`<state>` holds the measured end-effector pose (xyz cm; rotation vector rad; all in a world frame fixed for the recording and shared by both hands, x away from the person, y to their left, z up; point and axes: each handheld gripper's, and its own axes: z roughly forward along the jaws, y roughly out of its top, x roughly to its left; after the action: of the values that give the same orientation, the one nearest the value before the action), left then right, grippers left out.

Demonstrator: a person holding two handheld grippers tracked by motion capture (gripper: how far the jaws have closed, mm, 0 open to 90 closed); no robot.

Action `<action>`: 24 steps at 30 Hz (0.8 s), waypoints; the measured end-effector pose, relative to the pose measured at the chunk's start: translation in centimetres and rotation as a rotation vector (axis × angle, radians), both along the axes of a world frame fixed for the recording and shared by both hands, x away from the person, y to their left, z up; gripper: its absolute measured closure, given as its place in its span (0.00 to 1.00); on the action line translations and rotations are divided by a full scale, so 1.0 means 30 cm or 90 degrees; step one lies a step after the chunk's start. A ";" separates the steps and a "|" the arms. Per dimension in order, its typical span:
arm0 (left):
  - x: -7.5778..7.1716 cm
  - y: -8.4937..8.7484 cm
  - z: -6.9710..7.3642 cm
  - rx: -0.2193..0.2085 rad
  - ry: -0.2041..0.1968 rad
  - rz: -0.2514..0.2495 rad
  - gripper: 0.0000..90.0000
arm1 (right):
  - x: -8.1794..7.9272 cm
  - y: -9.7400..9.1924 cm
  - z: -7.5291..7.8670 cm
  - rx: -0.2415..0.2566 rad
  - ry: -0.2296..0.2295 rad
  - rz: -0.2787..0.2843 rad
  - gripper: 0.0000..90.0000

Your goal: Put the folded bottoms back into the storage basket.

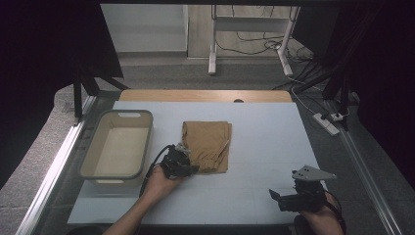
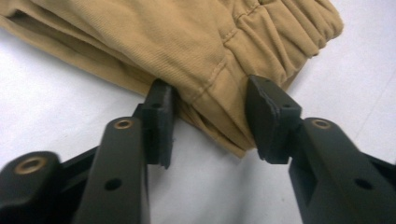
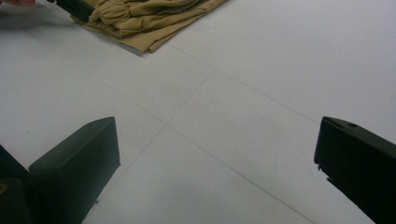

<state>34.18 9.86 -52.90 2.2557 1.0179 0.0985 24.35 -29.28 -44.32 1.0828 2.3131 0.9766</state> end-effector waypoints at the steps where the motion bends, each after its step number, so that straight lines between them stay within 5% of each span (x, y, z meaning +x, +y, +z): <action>1: 0.002 0.000 0.001 -0.004 0.007 -0.001 0.64 | 0.000 0.001 0.000 0.000 0.000 0.001 0.01; 10: 0.021 -0.001 0.008 -0.024 0.044 0.004 0.84 | 0.003 0.006 -0.002 -0.008 0.003 0.005 0.01; 16: 0.026 -0.019 0.028 0.015 0.032 -0.008 0.87 | 0.001 0.008 -0.001 -0.014 -0.001 0.007 0.01; 24: 0.034 -0.012 0.053 0.005 0.033 -0.004 0.88 | -0.005 -0.005 0.006 0.016 -0.011 0.007 0.01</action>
<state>35.22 9.52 -51.30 2.2797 1.0395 0.0419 24.20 -29.43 -44.14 1.0681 2.3004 1.0179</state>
